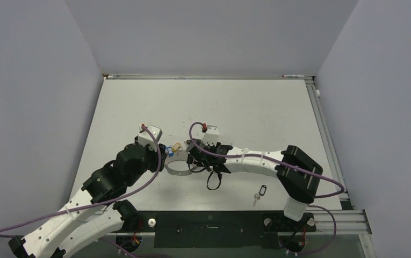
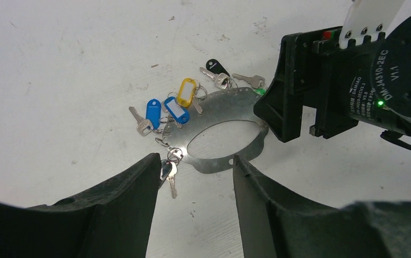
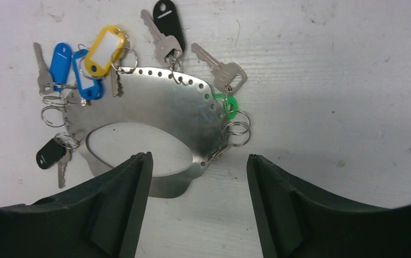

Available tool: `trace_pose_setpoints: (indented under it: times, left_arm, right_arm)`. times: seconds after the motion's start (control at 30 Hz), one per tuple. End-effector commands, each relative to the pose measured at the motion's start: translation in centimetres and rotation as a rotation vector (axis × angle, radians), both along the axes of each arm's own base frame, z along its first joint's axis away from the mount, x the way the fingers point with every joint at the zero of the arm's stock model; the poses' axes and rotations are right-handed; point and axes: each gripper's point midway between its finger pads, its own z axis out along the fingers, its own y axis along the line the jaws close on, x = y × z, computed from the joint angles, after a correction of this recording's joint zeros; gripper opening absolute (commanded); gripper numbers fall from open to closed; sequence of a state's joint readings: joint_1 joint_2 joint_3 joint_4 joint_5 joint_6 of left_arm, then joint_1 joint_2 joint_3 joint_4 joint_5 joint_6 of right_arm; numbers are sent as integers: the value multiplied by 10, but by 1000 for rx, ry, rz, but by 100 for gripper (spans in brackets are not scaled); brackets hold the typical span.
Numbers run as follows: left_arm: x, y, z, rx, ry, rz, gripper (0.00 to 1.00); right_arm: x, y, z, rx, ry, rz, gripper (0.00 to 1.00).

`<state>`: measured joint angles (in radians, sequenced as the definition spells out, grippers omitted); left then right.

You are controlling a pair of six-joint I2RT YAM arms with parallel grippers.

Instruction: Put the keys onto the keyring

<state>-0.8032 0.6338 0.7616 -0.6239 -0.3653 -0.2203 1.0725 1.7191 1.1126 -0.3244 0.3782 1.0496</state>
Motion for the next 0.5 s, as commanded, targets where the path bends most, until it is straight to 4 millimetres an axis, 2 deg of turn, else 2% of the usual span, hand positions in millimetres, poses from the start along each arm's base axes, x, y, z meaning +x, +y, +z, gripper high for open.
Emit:
trace_pose_setpoints:
  times: [0.0, 0.23, 0.47]
  left_arm:
    - [4, -6, 13, -39, -45, -15, 49]
    - [3, -6, 13, -39, -47, -14, 49]
    - [3, -7, 13, -40, -45, -18, 49]
  right_arm:
    - [4, -3, -5, 6, 18, -82, 64]
    - [3, -11, -23, -11, 42, -133, 49]
    - [12, -12, -34, -29, 30, -143, 35]
